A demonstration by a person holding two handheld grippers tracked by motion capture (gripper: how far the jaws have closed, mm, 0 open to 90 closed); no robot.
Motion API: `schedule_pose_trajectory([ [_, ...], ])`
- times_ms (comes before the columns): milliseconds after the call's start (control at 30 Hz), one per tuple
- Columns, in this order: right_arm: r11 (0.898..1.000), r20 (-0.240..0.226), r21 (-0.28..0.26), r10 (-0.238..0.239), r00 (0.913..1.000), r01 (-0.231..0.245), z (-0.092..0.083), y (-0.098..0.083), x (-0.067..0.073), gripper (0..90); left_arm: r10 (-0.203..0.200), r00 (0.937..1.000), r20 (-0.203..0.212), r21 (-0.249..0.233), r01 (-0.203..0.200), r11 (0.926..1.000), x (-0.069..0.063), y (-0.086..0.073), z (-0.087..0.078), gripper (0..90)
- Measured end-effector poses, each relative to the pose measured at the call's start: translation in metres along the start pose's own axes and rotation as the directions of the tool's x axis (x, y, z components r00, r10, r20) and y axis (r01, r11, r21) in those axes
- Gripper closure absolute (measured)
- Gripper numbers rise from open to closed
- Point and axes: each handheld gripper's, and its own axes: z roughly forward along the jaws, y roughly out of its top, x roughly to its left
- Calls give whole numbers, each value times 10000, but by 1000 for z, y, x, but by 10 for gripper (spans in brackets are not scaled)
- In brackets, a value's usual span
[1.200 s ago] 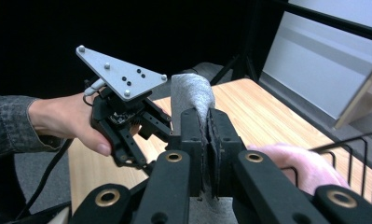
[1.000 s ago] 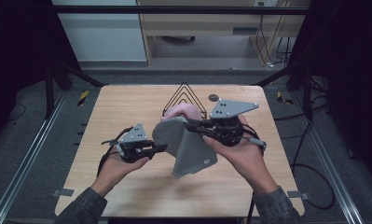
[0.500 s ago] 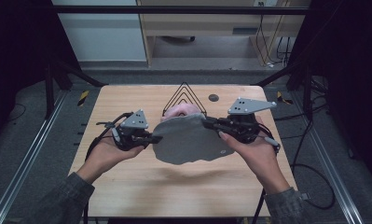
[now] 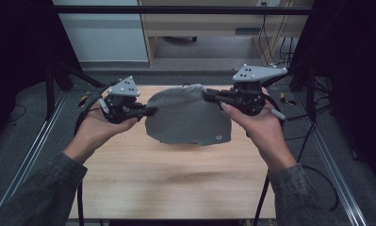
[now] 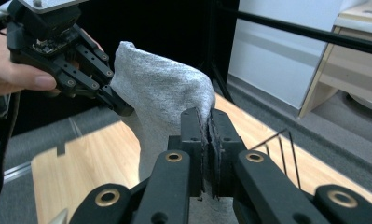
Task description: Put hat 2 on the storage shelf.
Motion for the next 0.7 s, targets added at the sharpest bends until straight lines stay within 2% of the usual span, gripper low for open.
schedule_pose_trajectory([
  [33, 9999, 92, -95, 59, 9999, -59, 1, 8, -5, 861, -153, 9999, -53, -263, 151, 9995, 6, 8, -3, 867],
  [67, 9999, 92, -95, 59, 9999, -59, 1, 8, -5, 861, -153, 9999, -53, -263, 151, 9995, 6, 8, -3, 868],
  [133, 9996, 233, -216, 178, 9996, -173, 2, 17, -13, 861, -252, 9995, -171, -503, 243, 9984, 12, 18, -5, 868],
  [200, 9987, 170, -339, 399, 9991, -394, 2, 21, -20, 861, -335, 9993, -192, -657, 322, 9973, 16, 23, -5, 870],
  [367, 9963, 96, -623, 591, 9982, -584, 3, 29, -33, 861, -223, 9986, -487, -754, 186, 9970, 23, 34, -2, 872],
  [400, 9953, 128, -739, 641, 9979, -630, 4, 35, -39, 861, -180, 9981, -584, -759, 135, 9970, 26, 37, -1, 872],
  [500, 9951, 372, -877, 491, 9981, -457, 9, 45, -49, 861, -320, 9941, -1036, -1127, 203, 9934, 38, 49, 5, 872],
  [633, 9925, 655, -1160, 459, 9968, -381, 18, 50, -67, 861, -473, 9914, -1221, -1332, 308, 9906, 53, 55, 17, 872],
  [667, 9925, 655, -1160, 459, 9968, -381, 18, 50, -67, 861, -473, 9914, -1221, -1332, 308, 9906, 53, 55, 17, 872],
  [700, 9927, 835, -1157, 426, 9956, -328, 24, 49, -77, 861, -496, 9903, -1302, -1320, 323, 9907, 59, 55, 26, 872],
])
